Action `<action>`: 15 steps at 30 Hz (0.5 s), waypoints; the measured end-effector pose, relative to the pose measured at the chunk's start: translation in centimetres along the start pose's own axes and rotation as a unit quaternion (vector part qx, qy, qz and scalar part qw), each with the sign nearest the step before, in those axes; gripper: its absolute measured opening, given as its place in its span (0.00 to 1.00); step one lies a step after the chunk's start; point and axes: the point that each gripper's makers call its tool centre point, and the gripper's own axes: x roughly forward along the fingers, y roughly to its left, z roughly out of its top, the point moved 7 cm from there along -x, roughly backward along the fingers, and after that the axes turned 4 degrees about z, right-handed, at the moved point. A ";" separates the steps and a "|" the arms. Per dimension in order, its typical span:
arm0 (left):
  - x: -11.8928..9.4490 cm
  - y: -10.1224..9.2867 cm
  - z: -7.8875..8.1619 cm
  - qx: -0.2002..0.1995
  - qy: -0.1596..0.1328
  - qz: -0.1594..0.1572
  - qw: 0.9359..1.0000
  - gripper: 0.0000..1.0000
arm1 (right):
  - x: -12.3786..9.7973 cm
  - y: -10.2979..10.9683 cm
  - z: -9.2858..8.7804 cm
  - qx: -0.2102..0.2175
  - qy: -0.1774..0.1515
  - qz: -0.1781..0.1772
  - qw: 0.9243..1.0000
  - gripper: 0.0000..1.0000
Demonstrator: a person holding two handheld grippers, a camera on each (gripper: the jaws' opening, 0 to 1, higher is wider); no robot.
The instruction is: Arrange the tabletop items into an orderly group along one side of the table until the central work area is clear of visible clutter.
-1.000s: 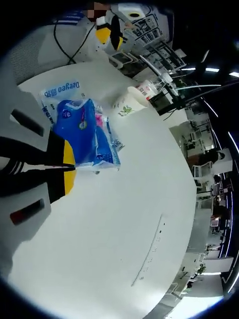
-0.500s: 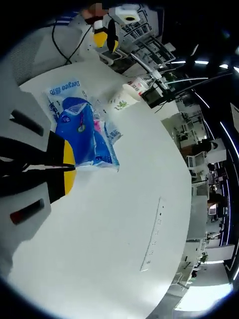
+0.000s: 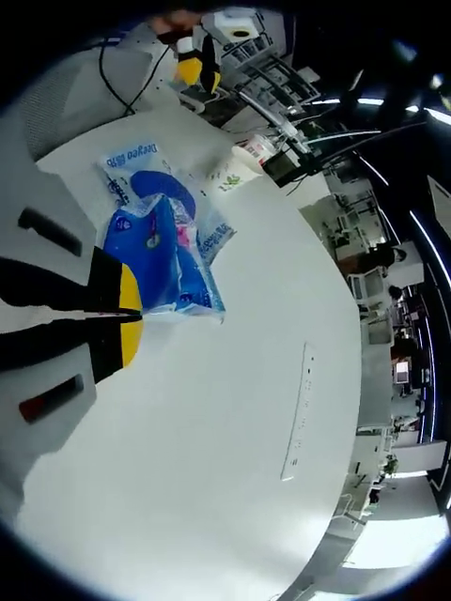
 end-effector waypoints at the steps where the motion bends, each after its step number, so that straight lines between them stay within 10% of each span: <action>1: 0.0 -0.1 0.0 0.001 0.001 -0.001 1.000 0.33 | -0.1 0.0 0.0 0.001 -0.001 -0.001 1.000 0.00; 15: 0.5 -0.6 0.3 0.007 0.000 -0.010 1.000 0.33 | -0.8 -3.6 -1.5 0.025 0.004 -0.030 0.999 0.00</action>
